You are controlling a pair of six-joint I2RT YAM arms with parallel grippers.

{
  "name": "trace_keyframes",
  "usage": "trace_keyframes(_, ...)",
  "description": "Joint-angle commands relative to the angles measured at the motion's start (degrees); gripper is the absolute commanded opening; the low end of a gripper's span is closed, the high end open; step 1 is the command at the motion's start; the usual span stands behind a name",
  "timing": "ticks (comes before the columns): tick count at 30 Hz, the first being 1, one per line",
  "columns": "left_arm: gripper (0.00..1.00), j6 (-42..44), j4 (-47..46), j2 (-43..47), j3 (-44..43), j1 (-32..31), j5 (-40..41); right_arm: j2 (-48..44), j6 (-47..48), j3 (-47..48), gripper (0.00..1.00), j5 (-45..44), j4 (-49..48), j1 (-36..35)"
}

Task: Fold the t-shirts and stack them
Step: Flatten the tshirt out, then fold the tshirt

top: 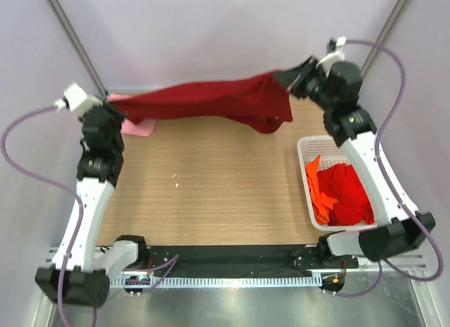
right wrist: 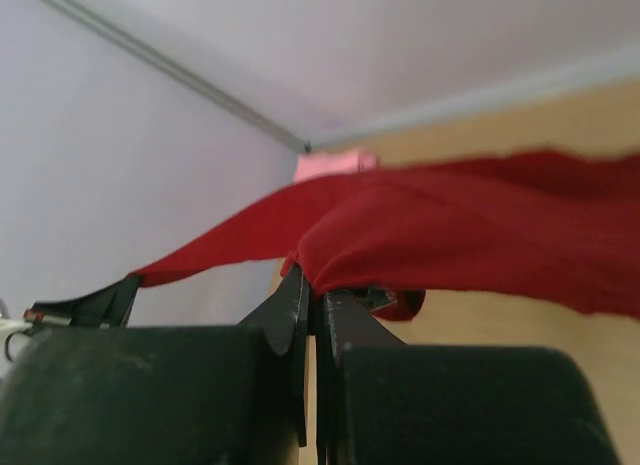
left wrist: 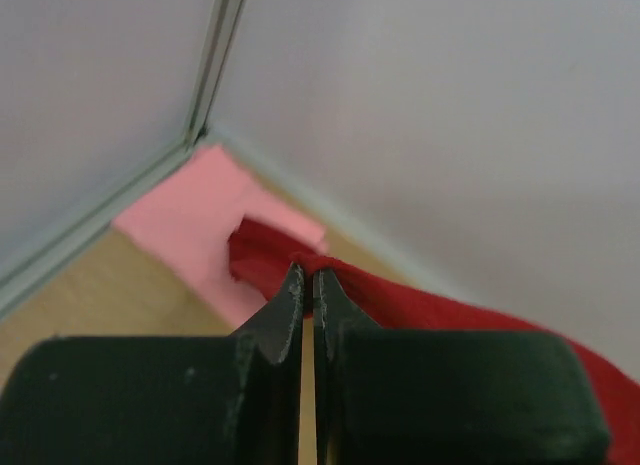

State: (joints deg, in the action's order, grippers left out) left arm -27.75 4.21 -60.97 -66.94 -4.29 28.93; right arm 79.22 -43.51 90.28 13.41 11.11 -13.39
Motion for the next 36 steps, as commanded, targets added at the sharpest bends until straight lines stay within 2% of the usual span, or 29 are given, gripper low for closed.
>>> trace_keyframes(1,0.00,-11.9,13.2,12.4,10.9,0.5,1.4,-12.0,-0.6,-9.1,0.01,0.2,6.6,-2.8)
trace_keyframes(3,0.00,-19.6,19.9,19.3,15.7,0.6,4.9,-15.0,-3.2,-16.1,0.01,2.0,12.1,-3.1)
trace_keyframes(4,0.00,-21.5,26.8,21.2,16.6,0.5,6.0,-17.9,-3.8,-18.4,0.01,3.2,14.5,-3.5)
trace_keyframes(6,0.00,-28.4,32.9,24.1,18.5,0.6,8.0,-20.5,-4.5,-25.6,0.01,5.0,20.9,-4.0)
trace_keyframes(7,0.00,-31.9,40.1,26.6,19.8,0.6,8.9,-22.2,-4.2,-28.2,0.01,5.7,23.0,-4.6)
trace_keyframes(12,0.01,-46.1,54.9,29.0,22.0,0.6,11.8,-35.0,-3.6,-46.5,0.01,8.6,32.7,-5.1)
trace_keyframes(16,0.00,-54.0,63.5,28.2,22.0,0.6,16.1,-43.3,-4.6,-56.3,0.01,10.0,39.0,-5.2)
trace_keyframes(20,0.00,-56.7,66.7,29.1,23.4,0.7,18.4,-51.7,-6.5,-64.2,0.01,11.0,42.6,-5.1)
trace_keyframes(24,0.01,-58.2,67.2,29.1,26.0,0.6,17.8,-53.5,-6.3,-67.2,0.01,13.5,43.9,-5.2)
trace_keyframes(29,0.00,-59.9,67.9,27.5,29.8,0.7,17.5,-49.1,-3.0,-66.2,0.01,13.0,43.9,-5.2)
trace_keyframes(36,0.01,-52.6,60.8,20.6,29.3,0.6,19.9,-35.3,2.5,-58.2,0.01,9.8,38.5,-5.1)
